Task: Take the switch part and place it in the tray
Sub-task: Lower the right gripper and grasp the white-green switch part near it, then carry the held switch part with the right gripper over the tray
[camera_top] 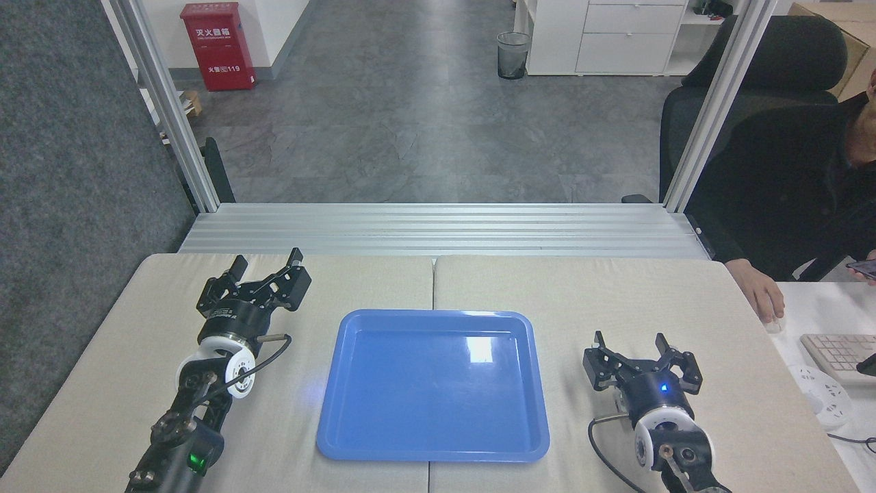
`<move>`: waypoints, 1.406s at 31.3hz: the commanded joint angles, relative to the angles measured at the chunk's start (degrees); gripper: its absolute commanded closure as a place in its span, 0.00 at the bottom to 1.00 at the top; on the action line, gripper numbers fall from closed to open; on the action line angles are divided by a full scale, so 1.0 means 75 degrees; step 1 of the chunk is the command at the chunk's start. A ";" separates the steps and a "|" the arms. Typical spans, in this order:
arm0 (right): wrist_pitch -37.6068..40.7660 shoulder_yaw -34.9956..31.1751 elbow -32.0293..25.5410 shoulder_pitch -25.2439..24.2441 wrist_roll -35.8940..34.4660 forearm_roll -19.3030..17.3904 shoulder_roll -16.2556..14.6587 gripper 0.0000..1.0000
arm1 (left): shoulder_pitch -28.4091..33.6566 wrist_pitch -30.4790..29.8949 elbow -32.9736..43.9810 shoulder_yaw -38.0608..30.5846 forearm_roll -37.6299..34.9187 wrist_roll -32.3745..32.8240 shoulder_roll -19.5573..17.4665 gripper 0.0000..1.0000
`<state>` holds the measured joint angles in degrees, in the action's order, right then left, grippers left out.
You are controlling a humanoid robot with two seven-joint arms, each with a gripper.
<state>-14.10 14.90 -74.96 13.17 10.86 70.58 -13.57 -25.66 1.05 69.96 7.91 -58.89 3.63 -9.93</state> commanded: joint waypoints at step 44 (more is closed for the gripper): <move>0.0028 -0.0053 -0.0341 -0.0141 0.0311 -0.0340 0.0367 1.00 | 0.0000 0.0000 0.0000 0.0000 0.0000 -0.0003 0.0000 0.00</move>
<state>-13.49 15.91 -75.62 7.40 15.42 68.29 -13.65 -25.66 1.05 69.96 7.91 -58.89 3.63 -9.93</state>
